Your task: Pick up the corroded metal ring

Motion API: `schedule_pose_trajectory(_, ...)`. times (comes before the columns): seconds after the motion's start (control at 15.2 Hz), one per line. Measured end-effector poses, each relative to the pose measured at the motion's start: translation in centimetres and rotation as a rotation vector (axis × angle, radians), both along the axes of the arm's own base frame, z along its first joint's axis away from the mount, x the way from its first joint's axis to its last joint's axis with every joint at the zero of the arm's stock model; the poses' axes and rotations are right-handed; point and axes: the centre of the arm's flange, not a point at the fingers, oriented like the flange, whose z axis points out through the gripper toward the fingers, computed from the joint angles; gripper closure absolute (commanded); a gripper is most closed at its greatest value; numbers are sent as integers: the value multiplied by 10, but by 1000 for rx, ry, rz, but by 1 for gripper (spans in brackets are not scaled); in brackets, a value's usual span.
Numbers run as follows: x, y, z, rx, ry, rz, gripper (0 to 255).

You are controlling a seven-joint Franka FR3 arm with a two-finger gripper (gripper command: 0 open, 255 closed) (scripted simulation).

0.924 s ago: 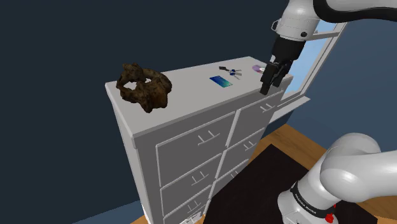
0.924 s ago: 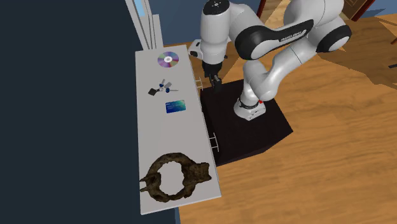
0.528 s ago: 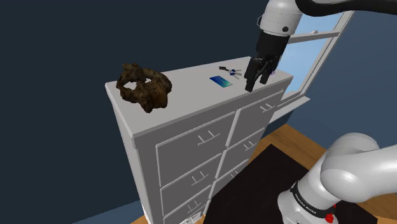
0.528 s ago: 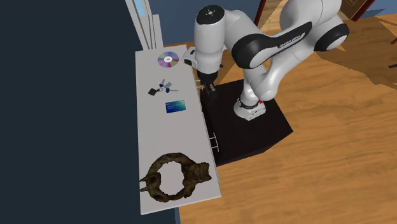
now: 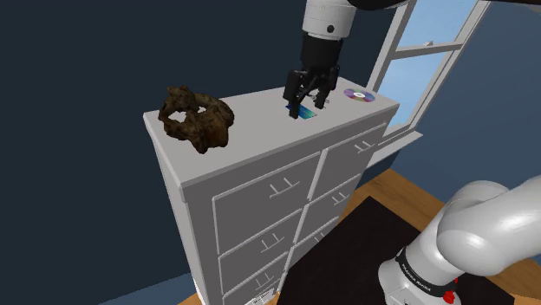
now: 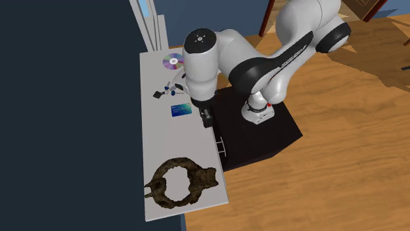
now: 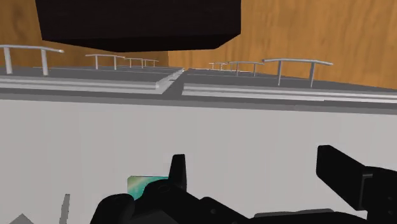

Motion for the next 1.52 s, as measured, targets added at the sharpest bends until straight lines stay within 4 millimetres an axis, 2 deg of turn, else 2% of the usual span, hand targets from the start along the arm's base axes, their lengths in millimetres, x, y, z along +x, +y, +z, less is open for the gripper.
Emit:
schedule_pose_trajectory(0.53, 76, 73, 11, -6, -6, -28, 0)
schedule_pose_trajectory(0.79, 111, 117, 14, -8, -9, -41, 0)
schedule_pose_trajectory(0.99, 134, 142, 17, -10, -11, -51, 0)
schedule_pose_trajectory(1.19, 143, 148, 7, -11, -12, -56, 0)
schedule_pose_trajectory(1.52, 143, 149, -18, -11, -12, -57, 0)
